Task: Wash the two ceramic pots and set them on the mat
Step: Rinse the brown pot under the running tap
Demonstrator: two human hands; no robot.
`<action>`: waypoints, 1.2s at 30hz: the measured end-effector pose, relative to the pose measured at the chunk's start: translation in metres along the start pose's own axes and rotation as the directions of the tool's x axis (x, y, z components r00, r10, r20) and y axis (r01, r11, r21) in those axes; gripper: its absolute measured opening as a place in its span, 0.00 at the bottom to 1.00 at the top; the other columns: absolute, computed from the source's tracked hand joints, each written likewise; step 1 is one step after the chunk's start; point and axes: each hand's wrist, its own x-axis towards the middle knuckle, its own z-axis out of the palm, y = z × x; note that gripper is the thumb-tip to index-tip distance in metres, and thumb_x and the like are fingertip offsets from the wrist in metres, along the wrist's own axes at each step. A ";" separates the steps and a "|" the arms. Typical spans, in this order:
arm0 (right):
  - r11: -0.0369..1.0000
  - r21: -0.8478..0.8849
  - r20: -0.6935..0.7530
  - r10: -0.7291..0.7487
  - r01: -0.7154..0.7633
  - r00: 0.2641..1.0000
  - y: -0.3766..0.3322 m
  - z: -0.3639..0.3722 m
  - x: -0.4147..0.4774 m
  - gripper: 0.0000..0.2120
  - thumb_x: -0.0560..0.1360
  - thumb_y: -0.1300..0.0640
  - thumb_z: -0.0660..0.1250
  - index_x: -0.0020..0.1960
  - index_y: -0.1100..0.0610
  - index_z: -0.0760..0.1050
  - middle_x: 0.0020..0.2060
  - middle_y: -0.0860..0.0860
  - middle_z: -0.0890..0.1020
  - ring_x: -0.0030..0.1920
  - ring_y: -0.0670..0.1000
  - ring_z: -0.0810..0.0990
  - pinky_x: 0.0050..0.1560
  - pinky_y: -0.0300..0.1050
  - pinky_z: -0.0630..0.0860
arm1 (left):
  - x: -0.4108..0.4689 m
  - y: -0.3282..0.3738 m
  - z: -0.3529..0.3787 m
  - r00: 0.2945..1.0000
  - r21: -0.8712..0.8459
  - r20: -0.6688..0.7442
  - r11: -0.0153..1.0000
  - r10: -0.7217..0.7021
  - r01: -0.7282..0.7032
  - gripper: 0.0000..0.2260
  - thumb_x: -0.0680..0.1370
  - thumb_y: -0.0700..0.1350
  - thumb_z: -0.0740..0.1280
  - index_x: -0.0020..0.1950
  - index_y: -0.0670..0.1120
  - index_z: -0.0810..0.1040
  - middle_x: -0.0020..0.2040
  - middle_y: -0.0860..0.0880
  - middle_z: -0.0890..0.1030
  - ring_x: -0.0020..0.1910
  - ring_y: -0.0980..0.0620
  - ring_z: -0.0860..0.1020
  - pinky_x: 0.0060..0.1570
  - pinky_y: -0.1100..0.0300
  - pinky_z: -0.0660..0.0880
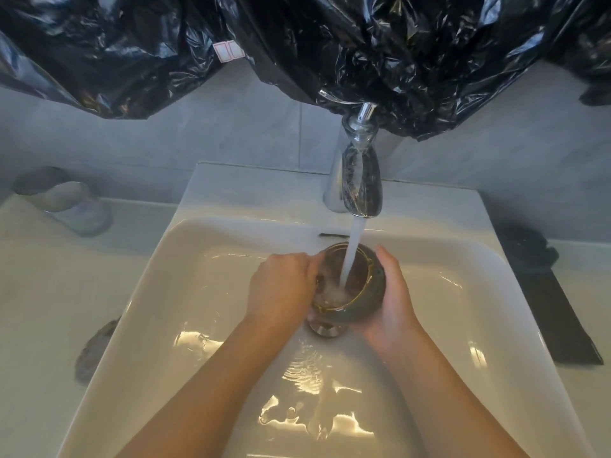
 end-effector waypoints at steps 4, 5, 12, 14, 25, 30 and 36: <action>0.999 -0.005 0.007 0.043 -0.043 0.999 -0.007 -0.003 0.000 0.25 0.78 0.41 0.58 0.49 0.60 0.83 0.48 0.60 0.86 0.48 0.58 0.84 0.53 0.54 0.77 | -0.002 -0.001 -0.001 0.990 0.151 0.062 0.979 0.130 -0.138 0.18 0.83 0.52 0.52 0.39 0.47 0.72 0.39 0.43 0.80 0.40 0.41 0.79 0.37 0.53 0.73; 0.998 -0.008 0.009 0.059 -0.059 0.998 -0.008 -0.004 -0.001 0.24 0.77 0.41 0.59 0.49 0.60 0.83 0.47 0.60 0.86 0.48 0.58 0.84 0.53 0.54 0.76 | -0.002 -0.002 0.000 0.980 0.152 0.098 0.970 0.174 -0.187 0.15 0.84 0.49 0.52 0.44 0.46 0.74 0.42 0.43 0.80 0.43 0.41 0.79 0.40 0.51 0.74; 0.971 -0.105 0.089 0.224 -0.214 0.971 -0.015 -0.011 -0.003 0.24 0.74 0.40 0.61 0.44 0.58 0.86 0.45 0.60 0.85 0.45 0.59 0.84 0.57 0.57 0.75 | 0.001 -0.003 -0.001 0.931 -0.159 0.266 0.964 0.249 -0.212 0.11 0.82 0.47 0.57 0.62 0.46 0.73 0.52 0.46 0.76 0.50 0.46 0.76 0.52 0.50 0.73; 0.958 -0.144 0.089 0.262 -0.248 0.961 -0.013 -0.011 -0.001 0.28 0.77 0.38 0.57 0.42 0.57 0.87 0.43 0.59 0.86 0.42 0.57 0.86 0.54 0.55 0.75 | -0.002 -0.003 0.003 0.957 -0.145 0.210 0.975 0.198 -0.170 0.10 0.82 0.48 0.56 0.55 0.46 0.75 0.47 0.45 0.80 0.46 0.44 0.78 0.47 0.50 0.75; 0.474 -0.859 -0.018 -0.407 0.194 0.913 0.004 -0.010 0.009 0.09 0.80 0.59 0.63 0.57 0.52 0.79 0.48 0.49 0.84 0.49 0.50 0.82 0.47 0.42 0.80 | -0.012 0.003 0.000 0.962 -0.352 0.197 0.902 -0.190 0.251 0.06 0.75 0.48 0.60 0.49 0.48 0.67 0.38 0.45 0.80 0.36 0.44 0.81 0.39 0.47 0.79; 0.307 -0.942 0.007 -0.381 0.133 0.925 0.004 -0.013 0.012 0.11 0.83 0.53 0.58 0.55 0.54 0.79 0.42 0.49 0.81 0.40 0.48 0.77 0.35 0.30 0.68 | -0.018 0.013 -0.002 0.987 -0.408 0.109 0.901 -0.114 0.149 0.09 0.77 0.46 0.61 0.55 0.48 0.66 0.39 0.51 0.76 0.38 0.51 0.77 0.37 0.53 0.75; 0.233 -0.906 0.236 -0.418 0.354 0.877 0.013 0.005 0.003 0.14 0.78 0.65 0.60 0.61 0.53 0.70 0.49 0.52 0.81 0.47 0.51 0.81 0.46 0.42 0.77 | -0.017 0.008 -0.011 0.990 -0.379 -0.024 0.918 -0.136 0.117 0.09 0.76 0.44 0.61 0.56 0.48 0.73 0.43 0.48 0.80 0.45 0.44 0.78 0.46 0.50 0.77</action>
